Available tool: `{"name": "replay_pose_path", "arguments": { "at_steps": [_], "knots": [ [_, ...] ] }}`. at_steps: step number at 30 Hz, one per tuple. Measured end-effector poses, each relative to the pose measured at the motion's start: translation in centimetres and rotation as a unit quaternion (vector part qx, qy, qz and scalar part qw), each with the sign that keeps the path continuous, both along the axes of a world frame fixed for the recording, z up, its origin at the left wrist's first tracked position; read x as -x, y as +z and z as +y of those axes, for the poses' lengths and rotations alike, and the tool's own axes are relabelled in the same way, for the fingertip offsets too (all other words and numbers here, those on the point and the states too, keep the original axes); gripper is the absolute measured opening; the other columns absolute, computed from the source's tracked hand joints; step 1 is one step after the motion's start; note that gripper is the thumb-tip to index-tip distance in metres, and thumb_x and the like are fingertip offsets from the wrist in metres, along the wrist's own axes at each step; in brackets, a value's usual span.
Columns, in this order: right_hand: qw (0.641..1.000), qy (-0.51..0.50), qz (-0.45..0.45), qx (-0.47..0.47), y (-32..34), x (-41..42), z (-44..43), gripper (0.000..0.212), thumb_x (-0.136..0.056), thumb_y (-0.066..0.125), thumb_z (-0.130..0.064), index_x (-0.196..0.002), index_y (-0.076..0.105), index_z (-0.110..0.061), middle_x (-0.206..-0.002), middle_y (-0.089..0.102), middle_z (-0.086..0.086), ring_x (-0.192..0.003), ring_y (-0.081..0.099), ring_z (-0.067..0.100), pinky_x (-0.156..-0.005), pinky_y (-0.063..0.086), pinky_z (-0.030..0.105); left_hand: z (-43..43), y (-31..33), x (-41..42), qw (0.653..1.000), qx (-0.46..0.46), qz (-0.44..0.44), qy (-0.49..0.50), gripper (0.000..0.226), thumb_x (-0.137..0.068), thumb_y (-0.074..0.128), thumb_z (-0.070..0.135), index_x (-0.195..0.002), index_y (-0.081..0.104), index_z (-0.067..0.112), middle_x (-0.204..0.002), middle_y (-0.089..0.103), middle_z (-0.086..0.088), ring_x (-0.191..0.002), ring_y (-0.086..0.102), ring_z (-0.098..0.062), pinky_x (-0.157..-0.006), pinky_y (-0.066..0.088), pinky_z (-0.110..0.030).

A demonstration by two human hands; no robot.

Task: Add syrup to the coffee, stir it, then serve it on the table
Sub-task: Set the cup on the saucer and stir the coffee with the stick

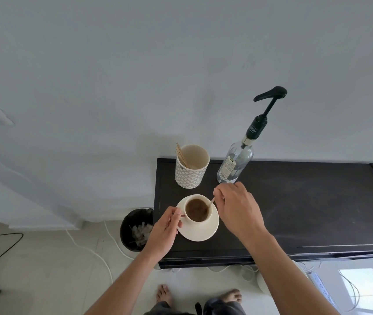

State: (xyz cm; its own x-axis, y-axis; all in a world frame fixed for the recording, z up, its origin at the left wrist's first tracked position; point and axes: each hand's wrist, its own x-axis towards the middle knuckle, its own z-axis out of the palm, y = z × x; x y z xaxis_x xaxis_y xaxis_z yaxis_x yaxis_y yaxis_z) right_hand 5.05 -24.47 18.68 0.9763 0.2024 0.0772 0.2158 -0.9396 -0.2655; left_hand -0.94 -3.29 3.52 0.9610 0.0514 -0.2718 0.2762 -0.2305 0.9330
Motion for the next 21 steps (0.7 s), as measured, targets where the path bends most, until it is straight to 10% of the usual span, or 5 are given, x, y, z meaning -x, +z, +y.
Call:
{"name": "replay_pose_path", "arguments": {
  "at_steps": [5,21],
  "knots": [
    [0.986,0.063,0.099,-0.117,0.11,0.35,0.19,0.023,-0.115,0.056,-0.036,-0.116,0.077,-0.027,-0.105,0.074,-0.012,-0.097,0.064,0.010,-0.085,0.058,0.029,0.14,-0.12,-0.05,1.000,-0.001,-0.001,-0.006,0.035,-0.120,0.040,0.050,-0.117,0.065,0.026,-0.085,0.068,0.007,-0.075,0.062,0.000,-0.077,0.054,-0.014],
    [0.999,0.024,0.018,0.028,0.34,0.14,0.16,0.025,-0.116,0.053,-0.034,-0.119,0.074,-0.021,-0.116,0.078,-0.004,-0.111,0.065,0.017,-0.097,0.059,0.041,-0.01,0.07,0.00,1.000,-0.008,0.002,-0.001,0.033,-0.119,0.041,0.051,-0.116,0.065,0.030,-0.085,0.069,0.012,-0.076,0.064,0.001,-0.077,0.055,-0.013]
  ]
}}
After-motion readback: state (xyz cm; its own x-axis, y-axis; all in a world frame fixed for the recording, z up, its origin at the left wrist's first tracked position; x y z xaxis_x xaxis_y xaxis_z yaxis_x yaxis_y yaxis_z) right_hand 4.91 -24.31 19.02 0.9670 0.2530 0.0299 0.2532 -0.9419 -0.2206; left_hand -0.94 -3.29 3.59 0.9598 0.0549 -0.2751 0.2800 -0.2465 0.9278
